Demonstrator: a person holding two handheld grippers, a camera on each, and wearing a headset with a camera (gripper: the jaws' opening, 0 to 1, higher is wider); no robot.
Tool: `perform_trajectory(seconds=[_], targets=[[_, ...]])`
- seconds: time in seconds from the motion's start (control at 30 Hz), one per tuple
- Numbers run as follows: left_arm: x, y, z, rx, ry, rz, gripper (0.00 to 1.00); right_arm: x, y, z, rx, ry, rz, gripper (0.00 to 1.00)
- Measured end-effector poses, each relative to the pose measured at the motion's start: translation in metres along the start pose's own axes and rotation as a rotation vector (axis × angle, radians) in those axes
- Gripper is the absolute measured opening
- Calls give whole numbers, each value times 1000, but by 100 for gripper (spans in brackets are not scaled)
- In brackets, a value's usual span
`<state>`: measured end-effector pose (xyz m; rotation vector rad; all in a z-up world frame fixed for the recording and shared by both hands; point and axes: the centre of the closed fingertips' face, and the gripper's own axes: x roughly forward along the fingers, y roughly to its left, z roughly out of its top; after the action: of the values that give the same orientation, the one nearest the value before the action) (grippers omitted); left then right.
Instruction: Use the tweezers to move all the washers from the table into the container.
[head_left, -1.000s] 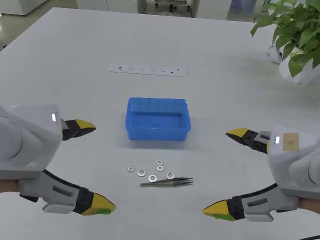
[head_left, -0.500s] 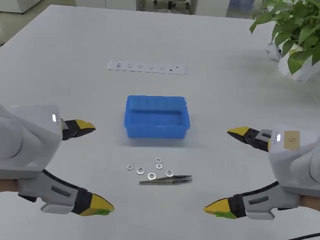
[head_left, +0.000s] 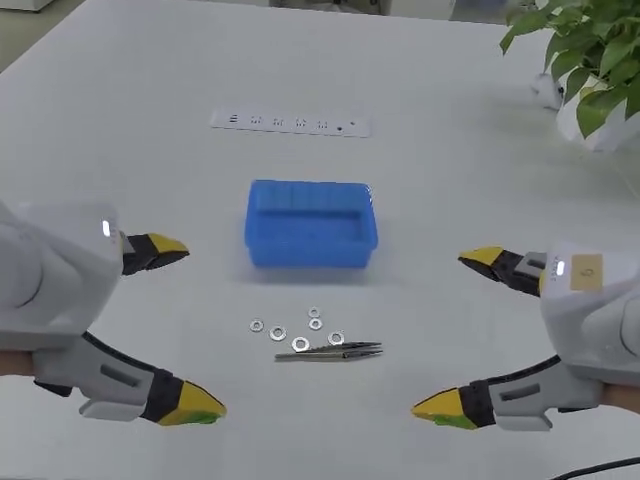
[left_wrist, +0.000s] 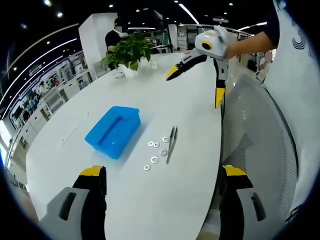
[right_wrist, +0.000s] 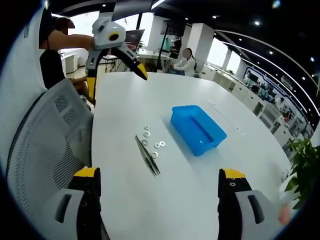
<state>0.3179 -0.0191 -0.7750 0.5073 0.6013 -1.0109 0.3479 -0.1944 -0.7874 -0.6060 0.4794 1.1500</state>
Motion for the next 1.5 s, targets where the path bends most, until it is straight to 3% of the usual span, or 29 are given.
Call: perform_trajectory(seconds=[0.63,0.83,0.93,1.03,1.1,1.2,1.4,1.43,1.47,1.5], targets=[[10,0,-5,-16,3,-16,99,6,-4,-7,14,27,6,97],[14,3,-13,-16,26,-18,99,10,-8,-5,15,21,4,95],[16,4,-14,-50,26,-5,99,11,-9,-5,15,20,3,95],[20,4,-12,-82,0,10,99,13,-11,-6,22,21,2,94],[23,0,-5,-158,-42,-1,99,13,-10,-7,26,25,6,94],[24,0,4,-169,-87,0,98,15,-9,-8,27,28,14,93],[36,-3,-6,-165,-44,-11,91,25,-3,-5,40,13,38,85],[39,-4,-9,-175,-36,-15,91,28,0,-4,32,8,47,83],[43,-10,-15,-234,-6,-36,91,31,1,-3,30,7,51,82],[46,-13,-16,-248,1,-49,91,34,3,-2,32,8,60,81]])
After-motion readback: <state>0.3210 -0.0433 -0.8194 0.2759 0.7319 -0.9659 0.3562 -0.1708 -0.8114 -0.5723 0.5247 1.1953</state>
